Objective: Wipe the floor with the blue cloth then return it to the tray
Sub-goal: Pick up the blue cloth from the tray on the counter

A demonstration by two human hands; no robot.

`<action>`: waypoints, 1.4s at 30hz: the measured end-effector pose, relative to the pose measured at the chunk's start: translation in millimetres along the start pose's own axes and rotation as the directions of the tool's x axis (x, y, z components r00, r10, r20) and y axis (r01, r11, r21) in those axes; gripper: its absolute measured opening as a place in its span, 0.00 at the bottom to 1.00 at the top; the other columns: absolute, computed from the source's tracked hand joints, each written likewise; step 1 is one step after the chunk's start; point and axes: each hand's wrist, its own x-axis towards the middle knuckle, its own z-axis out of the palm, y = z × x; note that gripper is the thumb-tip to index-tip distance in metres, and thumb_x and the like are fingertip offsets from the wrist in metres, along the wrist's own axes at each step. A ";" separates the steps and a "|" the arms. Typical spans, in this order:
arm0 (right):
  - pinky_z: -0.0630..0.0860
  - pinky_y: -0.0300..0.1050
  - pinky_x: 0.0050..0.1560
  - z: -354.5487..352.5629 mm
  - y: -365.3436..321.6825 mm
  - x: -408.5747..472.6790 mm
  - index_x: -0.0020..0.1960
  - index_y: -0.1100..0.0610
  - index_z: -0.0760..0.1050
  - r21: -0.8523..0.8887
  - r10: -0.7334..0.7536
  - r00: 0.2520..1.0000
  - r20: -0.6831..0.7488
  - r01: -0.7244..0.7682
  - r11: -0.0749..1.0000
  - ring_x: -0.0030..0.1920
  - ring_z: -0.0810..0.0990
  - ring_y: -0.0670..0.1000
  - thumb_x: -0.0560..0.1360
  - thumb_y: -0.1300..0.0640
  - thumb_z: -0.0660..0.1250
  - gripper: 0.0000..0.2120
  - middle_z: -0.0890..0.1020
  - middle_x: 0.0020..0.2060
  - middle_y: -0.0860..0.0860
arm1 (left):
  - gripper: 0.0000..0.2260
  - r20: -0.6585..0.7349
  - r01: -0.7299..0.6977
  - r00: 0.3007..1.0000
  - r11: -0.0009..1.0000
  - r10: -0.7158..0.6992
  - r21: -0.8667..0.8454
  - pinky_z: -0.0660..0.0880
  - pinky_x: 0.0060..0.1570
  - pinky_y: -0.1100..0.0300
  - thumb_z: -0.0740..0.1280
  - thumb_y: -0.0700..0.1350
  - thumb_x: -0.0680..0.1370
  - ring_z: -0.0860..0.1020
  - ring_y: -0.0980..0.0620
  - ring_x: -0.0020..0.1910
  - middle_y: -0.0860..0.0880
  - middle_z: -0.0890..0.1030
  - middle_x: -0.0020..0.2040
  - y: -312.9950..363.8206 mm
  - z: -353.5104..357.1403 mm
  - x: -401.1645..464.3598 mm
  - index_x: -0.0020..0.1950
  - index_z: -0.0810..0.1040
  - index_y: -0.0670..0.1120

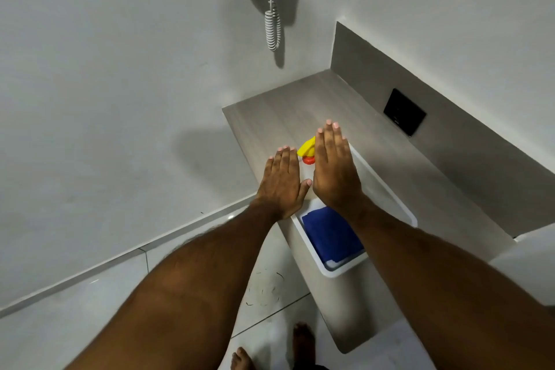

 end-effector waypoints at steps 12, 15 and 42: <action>0.59 0.60 0.76 32.6 14.2 -80.0 0.76 0.71 0.53 0.065 0.215 0.974 0.068 -0.220 0.973 0.76 0.57 0.67 0.81 0.55 0.60 0.32 0.59 0.75 0.69 | 0.36 0.105 0.189 0.978 0.977 -0.179 -0.098 0.44 0.75 0.47 0.57 0.57 0.81 0.48 0.39 0.79 0.37 0.51 0.80 37.2 56.5 -46.1 0.79 0.45 0.38; 0.65 0.60 0.73 39.9 13.2 -91.3 0.73 0.72 0.60 0.036 0.266 0.953 0.142 -0.273 0.961 0.72 0.66 0.69 0.80 0.56 0.62 0.28 0.67 0.71 0.71 | 0.31 0.115 0.115 0.987 0.993 -0.113 -0.014 0.52 0.76 0.42 0.64 0.54 0.78 0.61 0.38 0.75 0.37 0.65 0.75 43.1 60.5 -52.2 0.75 0.60 0.40; 0.74 0.54 0.60 -35.6 -49.7 -35.6 0.60 0.59 0.73 0.069 0.320 0.770 0.552 -0.425 0.902 0.56 0.79 0.60 0.75 0.52 0.70 0.17 0.80 0.53 0.58 | 0.21 -0.105 -0.115 0.992 0.885 0.075 -0.452 0.70 0.65 0.47 0.67 0.46 0.78 0.77 0.45 0.61 0.44 0.79 0.63 -9.5 16.1 -62.6 0.70 0.68 0.44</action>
